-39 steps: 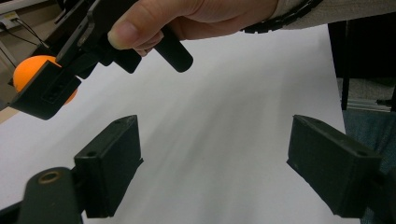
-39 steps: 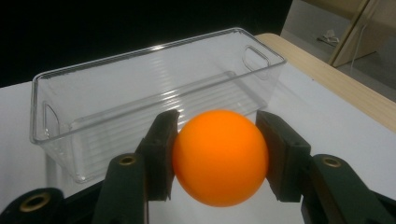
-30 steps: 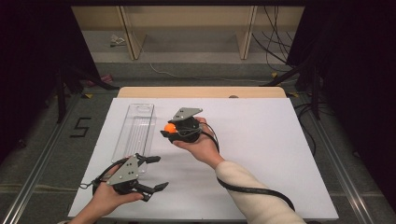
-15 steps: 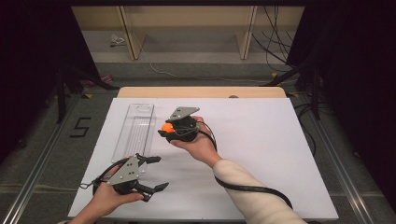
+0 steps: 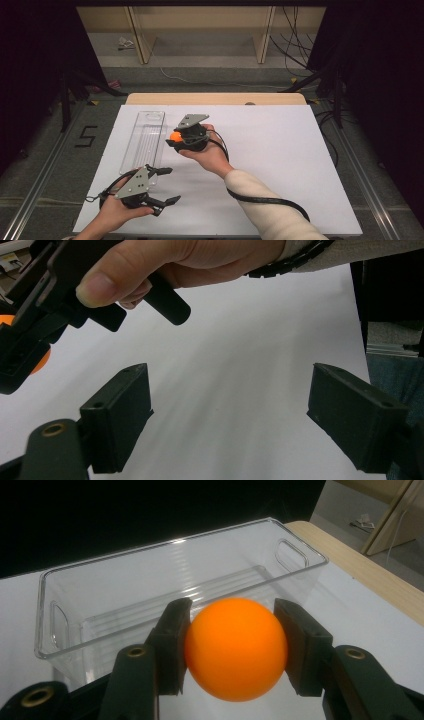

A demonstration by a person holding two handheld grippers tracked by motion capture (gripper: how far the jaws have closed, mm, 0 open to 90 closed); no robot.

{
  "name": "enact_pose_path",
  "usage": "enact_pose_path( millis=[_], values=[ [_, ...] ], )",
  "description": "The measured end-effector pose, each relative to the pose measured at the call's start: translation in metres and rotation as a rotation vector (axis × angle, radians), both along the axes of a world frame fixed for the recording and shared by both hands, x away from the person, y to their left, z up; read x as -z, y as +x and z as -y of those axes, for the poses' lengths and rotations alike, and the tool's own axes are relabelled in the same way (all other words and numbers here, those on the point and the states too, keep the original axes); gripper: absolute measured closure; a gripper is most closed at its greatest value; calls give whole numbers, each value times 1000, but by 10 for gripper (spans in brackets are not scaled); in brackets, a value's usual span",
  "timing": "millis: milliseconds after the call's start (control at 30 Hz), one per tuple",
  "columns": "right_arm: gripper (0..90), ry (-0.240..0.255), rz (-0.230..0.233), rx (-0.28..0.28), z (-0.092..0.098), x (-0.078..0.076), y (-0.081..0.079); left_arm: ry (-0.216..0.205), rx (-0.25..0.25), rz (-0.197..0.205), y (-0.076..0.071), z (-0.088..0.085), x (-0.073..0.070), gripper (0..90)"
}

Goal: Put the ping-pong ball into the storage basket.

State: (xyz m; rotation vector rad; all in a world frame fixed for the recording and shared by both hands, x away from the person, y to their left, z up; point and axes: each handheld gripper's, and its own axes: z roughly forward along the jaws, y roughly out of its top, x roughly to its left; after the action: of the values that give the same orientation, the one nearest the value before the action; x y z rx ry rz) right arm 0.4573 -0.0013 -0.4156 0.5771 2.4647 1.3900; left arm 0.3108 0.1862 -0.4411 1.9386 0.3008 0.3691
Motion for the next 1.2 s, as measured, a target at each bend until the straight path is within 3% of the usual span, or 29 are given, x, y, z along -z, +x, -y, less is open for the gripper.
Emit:
enact_pose_path(
  millis=[1200],
  values=[
    [515,-1,-1,-18,-17,-7,8,8,6,6,0,1,1,170]
  ],
)
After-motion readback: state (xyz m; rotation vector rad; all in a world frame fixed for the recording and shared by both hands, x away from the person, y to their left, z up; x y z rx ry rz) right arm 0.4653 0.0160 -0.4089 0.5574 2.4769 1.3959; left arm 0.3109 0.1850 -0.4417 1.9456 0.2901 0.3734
